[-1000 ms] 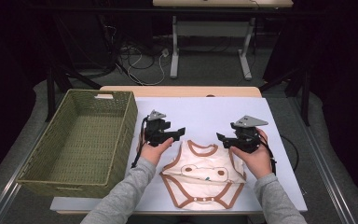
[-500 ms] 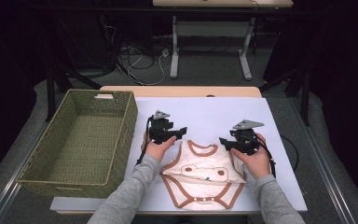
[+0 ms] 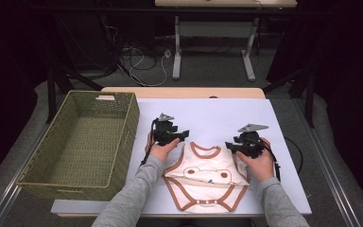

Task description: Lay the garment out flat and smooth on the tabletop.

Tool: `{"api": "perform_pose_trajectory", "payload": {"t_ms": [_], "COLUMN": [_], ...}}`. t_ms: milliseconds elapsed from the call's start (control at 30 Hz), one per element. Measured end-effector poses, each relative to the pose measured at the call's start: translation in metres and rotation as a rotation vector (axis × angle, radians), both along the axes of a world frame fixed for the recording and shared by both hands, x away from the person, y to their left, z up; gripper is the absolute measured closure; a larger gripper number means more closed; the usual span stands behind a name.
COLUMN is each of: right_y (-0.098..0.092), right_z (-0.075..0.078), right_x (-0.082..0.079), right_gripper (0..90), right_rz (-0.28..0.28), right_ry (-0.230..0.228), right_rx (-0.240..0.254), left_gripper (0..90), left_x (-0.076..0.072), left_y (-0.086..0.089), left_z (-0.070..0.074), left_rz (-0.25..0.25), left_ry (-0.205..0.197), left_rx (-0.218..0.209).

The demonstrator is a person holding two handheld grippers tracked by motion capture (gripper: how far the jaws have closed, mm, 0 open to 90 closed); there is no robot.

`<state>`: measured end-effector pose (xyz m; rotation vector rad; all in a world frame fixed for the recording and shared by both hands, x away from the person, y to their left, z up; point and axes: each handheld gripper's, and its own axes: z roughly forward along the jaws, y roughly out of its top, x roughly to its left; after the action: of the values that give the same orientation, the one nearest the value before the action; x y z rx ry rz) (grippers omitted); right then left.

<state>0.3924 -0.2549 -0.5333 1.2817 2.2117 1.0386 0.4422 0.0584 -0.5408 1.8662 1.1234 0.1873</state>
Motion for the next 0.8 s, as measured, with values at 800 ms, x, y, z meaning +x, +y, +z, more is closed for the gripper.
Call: {"api": "perform_pose_trajectory", "payload": {"t_ms": [800], "right_y": [0.002], "right_z": [-0.021], "right_x": [0.001], "right_gripper": [58.6], "right_rz": [0.04], "right_ry": [0.085], "right_rx": [-0.043], "left_gripper": [41.8], "left_x": [-0.007], "left_y": [0.0], "left_z": [-0.009], "left_rz": [-0.02], "left_ry": [-0.006], "left_rx": [0.045]}}
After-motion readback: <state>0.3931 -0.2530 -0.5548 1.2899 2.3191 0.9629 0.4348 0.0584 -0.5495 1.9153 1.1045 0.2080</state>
